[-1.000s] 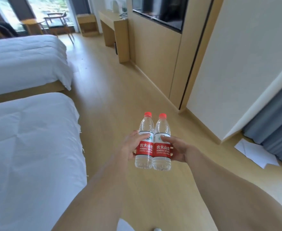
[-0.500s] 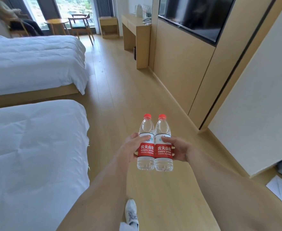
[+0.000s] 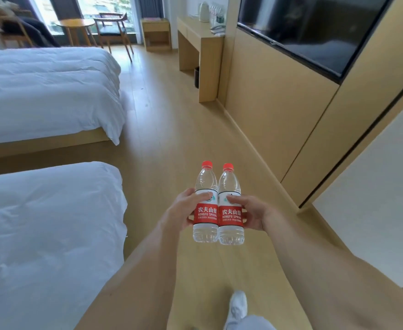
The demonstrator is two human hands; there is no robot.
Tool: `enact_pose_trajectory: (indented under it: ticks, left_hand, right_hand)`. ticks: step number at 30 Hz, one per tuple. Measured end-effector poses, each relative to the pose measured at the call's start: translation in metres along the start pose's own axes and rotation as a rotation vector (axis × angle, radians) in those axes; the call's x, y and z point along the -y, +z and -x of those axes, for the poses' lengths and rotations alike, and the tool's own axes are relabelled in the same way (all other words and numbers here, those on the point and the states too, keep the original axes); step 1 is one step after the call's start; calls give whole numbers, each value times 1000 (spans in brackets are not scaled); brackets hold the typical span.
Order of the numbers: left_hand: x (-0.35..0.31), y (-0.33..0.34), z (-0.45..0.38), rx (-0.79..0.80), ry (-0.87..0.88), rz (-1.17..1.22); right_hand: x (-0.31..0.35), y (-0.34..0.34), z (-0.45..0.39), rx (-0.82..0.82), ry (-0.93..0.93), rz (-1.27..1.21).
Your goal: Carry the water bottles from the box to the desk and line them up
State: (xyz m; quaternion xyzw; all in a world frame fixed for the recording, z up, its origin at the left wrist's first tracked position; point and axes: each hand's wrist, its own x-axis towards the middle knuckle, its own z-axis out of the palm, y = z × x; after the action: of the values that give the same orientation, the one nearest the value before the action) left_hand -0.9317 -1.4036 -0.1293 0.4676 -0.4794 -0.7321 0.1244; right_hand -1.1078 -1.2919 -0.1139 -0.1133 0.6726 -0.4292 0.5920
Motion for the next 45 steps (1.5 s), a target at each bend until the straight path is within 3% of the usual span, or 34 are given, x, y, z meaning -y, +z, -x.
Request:
enact_pose_trajectory:
  ticks: [13, 22, 33, 45]
  left_hand:
    - [-132, -55, -165, -197, 16, 54]
    - [-238, -72, -270, -212, 5, 62]
    - [-317, -119, -401, -166, 24, 67]
    - [-449, -239, -576, -66, 36, 15]
  right_hand:
    - [169, 21, -197, 179, -15, 61]
    - [300, 19, -299, 271, -44, 149]
    - [400, 34, -420, 243, -47, 159]
    - [550, 117, -561, 102, -54, 74]
